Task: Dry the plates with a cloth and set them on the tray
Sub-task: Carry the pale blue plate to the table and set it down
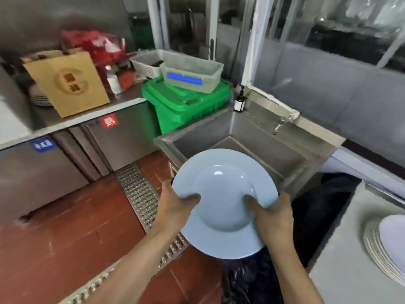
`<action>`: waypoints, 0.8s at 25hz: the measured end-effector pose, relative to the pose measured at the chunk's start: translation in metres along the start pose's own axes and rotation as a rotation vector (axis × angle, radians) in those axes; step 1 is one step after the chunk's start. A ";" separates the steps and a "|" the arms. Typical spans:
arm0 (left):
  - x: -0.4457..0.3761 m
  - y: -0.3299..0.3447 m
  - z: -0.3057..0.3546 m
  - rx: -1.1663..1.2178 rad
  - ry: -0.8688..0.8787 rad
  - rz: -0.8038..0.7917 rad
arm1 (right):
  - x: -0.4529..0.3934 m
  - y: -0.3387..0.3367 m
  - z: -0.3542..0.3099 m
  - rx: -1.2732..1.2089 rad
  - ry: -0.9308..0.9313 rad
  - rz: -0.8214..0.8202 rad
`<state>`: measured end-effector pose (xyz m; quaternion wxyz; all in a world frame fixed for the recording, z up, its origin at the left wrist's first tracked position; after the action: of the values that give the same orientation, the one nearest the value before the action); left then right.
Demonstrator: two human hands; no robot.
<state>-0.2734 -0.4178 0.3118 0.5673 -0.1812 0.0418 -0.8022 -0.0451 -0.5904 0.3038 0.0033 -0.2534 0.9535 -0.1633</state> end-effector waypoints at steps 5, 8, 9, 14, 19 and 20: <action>-0.013 -0.148 -0.026 0.051 -0.047 0.224 | 0.036 0.136 -0.062 0.047 -0.090 -0.181; -0.008 -0.239 -0.047 0.065 -0.073 0.387 | 0.076 0.218 -0.095 0.008 -0.152 -0.306; -0.005 -0.268 -0.055 0.069 -0.081 0.435 | 0.090 0.244 -0.104 -0.010 -0.170 -0.348; 0.033 -0.413 -0.100 0.085 -0.101 0.654 | 0.181 0.376 -0.157 0.048 -0.317 -0.583; 0.100 -0.533 -0.153 0.159 -0.160 0.961 | 0.289 0.496 -0.194 0.064 -0.446 -0.844; 0.118 -0.554 -0.167 0.170 -0.185 1.026 | 0.315 0.521 -0.198 0.062 -0.459 -0.918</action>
<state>-0.8601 -0.3545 0.3365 0.9010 -0.1610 0.0095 -0.4027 -0.5879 -0.2555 0.3518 0.1480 -0.6750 0.7134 -0.1164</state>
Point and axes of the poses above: each hand's wrist, its own x-axis away from the middle knuckle, its own y-axis out of the palm, z = x × y, the point moved 7 cm from there along -x, towards the middle knuckle, and after that the axes turned 1 degree about -y, right-handed, at the moved point
